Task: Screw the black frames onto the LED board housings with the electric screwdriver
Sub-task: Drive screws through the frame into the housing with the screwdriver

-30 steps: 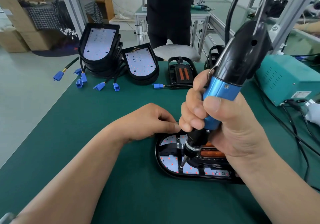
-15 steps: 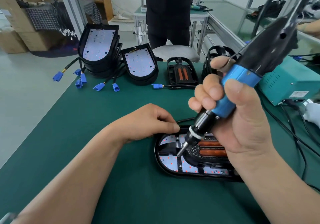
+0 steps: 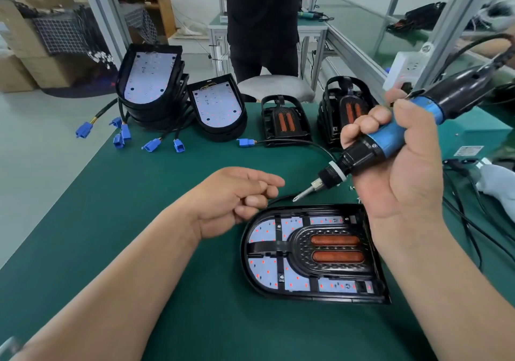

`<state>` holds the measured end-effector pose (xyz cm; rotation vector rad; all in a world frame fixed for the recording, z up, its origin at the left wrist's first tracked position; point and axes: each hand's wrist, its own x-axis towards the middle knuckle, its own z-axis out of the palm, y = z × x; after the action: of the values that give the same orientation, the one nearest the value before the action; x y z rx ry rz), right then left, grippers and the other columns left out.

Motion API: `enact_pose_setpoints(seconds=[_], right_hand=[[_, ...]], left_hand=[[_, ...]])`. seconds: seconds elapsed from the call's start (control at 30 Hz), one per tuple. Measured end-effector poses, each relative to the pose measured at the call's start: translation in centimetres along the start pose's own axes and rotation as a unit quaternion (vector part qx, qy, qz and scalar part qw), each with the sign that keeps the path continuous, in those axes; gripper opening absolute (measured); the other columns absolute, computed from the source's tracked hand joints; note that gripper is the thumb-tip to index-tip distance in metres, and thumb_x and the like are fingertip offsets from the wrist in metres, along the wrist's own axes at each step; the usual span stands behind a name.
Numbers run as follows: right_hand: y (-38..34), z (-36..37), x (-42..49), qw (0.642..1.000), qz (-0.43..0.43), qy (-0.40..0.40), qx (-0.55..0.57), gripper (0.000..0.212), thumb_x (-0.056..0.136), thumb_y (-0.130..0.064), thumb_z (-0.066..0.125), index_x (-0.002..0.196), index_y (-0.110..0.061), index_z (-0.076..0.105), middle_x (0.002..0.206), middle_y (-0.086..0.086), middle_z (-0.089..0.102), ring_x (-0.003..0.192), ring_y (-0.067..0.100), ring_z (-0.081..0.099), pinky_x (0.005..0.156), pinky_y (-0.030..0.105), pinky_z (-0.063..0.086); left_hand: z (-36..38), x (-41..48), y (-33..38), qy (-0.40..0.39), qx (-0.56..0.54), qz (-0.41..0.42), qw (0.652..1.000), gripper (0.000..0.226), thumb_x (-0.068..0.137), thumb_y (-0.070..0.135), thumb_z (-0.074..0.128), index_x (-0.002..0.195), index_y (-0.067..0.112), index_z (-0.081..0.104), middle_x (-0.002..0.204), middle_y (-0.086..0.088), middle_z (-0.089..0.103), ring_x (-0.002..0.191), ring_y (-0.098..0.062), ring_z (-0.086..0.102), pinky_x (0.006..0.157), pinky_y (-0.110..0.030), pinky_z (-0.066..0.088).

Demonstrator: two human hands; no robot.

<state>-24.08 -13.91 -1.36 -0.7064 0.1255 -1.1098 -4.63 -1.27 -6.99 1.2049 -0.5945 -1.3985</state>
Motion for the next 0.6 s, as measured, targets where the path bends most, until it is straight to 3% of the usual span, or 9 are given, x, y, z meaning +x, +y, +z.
enact_pose_setpoints(seconds=[0.27,0.5,0.6], right_hand=[[0.35,-0.76,0.73,0.998,-0.004,0.055,0.003,0.009,0.103,-0.011,0.056,0.112,-0.013,0.058,0.080,-0.001,0.056,0.069,0.013,0.055,0.077,0.032,0.053],[0.49,-0.79,0.69,0.998,-0.007,0.061,0.000,0.009,0.103,-0.010,0.057,0.111,-0.013,0.060,0.081,0.000,0.056,0.070,0.014,0.056,0.079,0.033,0.054],[0.46,-0.77,0.65,0.998,-0.006,0.061,0.001,0.009,0.103,-0.010,0.057,0.111,-0.014,0.060,0.081,-0.001,0.056,0.070,0.014,0.056,0.079,0.033,0.054]], left_hand=[[0.21,0.64,-0.35,0.043,-0.036,0.020,0.998,0.020,0.111,0.013,0.050,0.119,0.001,0.063,0.076,0.002,0.062,0.047,-0.001,0.033,0.035,-0.012,0.027],[0.32,0.50,-0.04,0.068,-0.031,0.011,0.997,0.035,0.107,0.042,0.055,0.115,0.008,0.062,0.064,0.007,0.047,0.045,-0.003,0.028,0.035,-0.015,0.023],[0.25,0.47,0.14,0.057,-0.077,-0.011,0.995,0.031,0.112,0.032,0.049,0.115,0.004,0.061,0.074,0.000,0.056,0.052,-0.006,0.037,0.039,-0.016,0.029]])
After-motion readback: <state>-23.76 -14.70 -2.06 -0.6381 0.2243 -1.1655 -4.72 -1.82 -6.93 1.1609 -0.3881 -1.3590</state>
